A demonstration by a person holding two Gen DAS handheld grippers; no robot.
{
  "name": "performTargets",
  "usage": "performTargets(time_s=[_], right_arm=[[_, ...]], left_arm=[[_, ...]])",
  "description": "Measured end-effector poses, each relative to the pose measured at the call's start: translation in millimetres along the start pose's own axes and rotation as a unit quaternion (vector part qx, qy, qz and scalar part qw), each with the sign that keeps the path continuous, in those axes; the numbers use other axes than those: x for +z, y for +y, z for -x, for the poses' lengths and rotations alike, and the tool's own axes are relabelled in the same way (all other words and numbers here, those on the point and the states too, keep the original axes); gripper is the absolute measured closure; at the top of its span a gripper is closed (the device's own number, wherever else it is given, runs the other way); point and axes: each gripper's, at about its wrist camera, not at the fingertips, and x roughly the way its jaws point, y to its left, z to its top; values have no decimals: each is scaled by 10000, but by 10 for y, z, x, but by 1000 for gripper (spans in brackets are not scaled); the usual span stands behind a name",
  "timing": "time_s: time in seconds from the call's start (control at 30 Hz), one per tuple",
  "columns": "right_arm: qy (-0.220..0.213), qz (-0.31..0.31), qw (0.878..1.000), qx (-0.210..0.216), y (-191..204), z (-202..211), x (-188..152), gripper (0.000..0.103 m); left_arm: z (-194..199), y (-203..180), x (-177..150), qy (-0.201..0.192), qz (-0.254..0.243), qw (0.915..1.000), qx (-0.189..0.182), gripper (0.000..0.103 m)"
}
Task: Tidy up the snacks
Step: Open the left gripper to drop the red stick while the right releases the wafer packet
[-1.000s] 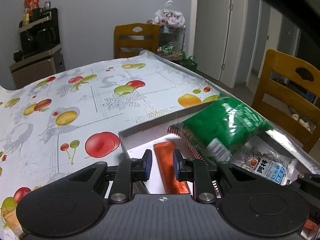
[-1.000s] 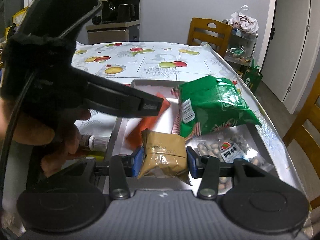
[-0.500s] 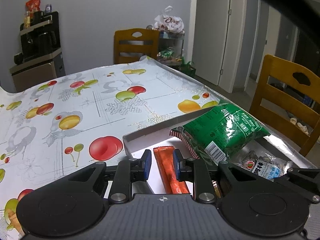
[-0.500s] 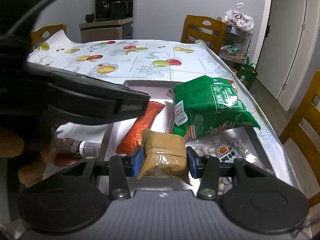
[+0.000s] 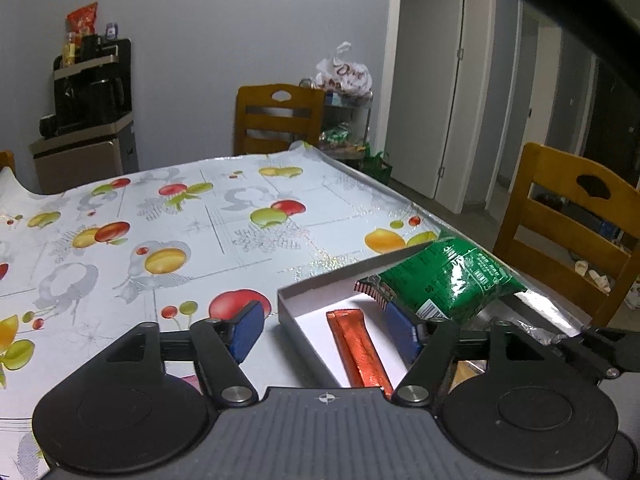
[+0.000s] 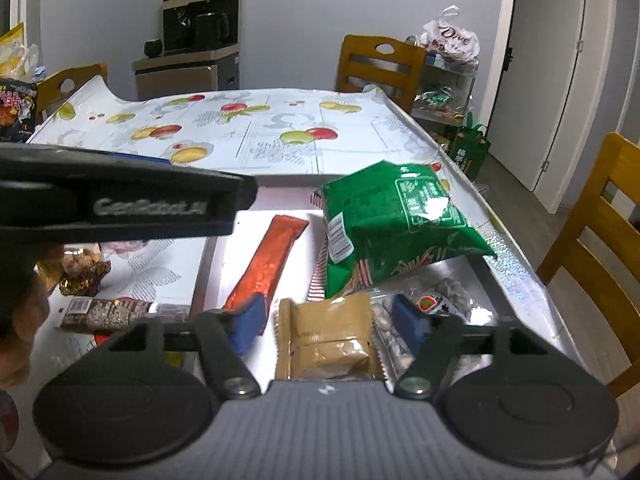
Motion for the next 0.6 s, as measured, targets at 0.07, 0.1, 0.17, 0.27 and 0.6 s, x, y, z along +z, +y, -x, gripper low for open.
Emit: performTargets(time_s=[0.07,0.1,0.17,0.27,0.6], right_arm=[[-61,-7,10000,-34,25,61,9,24],[-67,-29,10000,-58,36,83,17,24],[-74,-106,9999,-95,55,121,28,24],[-41,-176,9998,-80,103,173,49,24],[-328,-406,9979,-371,303,468,-38,22]], left_arm=[[68,44,-2,-60,21,10000,-32,31],[97,64,-5,-95,28,9999,-30,30],[171,120,-7,-195,50,9998,-33,28],[278,208,-19,-285,100,9995,-104,26],[671,610,-174,-432,86,9988,-231,20]])
